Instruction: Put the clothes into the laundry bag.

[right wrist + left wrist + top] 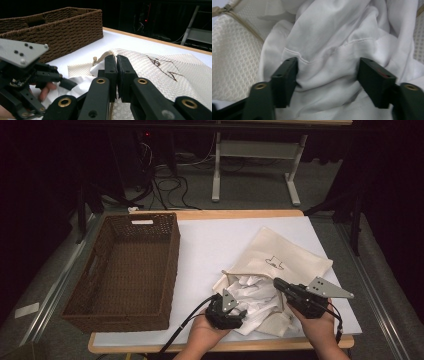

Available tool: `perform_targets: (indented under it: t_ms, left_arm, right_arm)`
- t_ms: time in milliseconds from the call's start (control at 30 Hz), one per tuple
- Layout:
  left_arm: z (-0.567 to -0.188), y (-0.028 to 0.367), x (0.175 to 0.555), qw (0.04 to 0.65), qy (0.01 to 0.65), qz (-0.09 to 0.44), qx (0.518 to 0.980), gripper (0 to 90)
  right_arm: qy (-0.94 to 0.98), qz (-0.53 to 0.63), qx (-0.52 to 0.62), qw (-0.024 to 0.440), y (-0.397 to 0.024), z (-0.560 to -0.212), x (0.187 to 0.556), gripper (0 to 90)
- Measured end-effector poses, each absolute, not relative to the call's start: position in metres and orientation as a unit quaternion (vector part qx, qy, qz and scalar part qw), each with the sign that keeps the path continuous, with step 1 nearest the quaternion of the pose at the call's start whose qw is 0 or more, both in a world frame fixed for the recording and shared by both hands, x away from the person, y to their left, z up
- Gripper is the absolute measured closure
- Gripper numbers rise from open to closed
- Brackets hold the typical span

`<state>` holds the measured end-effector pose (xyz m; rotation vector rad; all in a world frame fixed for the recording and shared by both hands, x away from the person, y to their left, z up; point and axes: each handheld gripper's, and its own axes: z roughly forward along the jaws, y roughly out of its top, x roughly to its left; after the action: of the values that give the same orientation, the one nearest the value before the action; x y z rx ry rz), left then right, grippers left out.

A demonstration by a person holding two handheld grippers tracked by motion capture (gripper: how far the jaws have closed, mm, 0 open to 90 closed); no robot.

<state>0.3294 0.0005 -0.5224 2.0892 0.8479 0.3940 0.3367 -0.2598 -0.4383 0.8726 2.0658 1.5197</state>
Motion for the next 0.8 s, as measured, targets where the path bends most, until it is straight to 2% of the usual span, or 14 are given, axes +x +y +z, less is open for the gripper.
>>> perform_targets:
  t_ms: [133, 167, 300, 433, 500, 800]
  left_arm:
    - [-0.522, 0.001, 0.329, 0.416, 0.332, 0.151, 0.833, 53.2]
    - [-0.522, 0.001, 0.328, 0.418, 0.326, 0.149, 0.835, 61.6]
    - [-0.522, 0.004, 0.326, 0.427, 0.332, 0.142, 0.829, 74.1]
    - [-0.516, 0.009, 0.327, 0.444, 0.343, 0.126, 0.818, 77.5]
    - [-0.509, 0.013, 0.326, 0.458, 0.343, 0.138, 0.808, 83.6]
    - [-0.496, 0.010, 0.317, 0.500, 0.326, 0.178, 0.783, 86.0]
  right_arm:
    - [0.745, 0.548, 0.315, 0.213, -0.259, -0.439, 0.337, 88.3]
    - [0.746, 0.547, 0.315, 0.213, -0.259, -0.439, 0.337, 88.2]
    - [0.745, 0.547, 0.318, 0.212, -0.259, -0.440, 0.337, 88.3]
    - [0.745, 0.546, 0.318, 0.214, -0.260, -0.440, 0.337, 88.3]
    - [0.746, 0.545, 0.316, 0.217, -0.260, -0.439, 0.336, 88.3]
    - [0.745, 0.547, 0.315, 0.217, -0.260, -0.439, 0.336, 88.3]
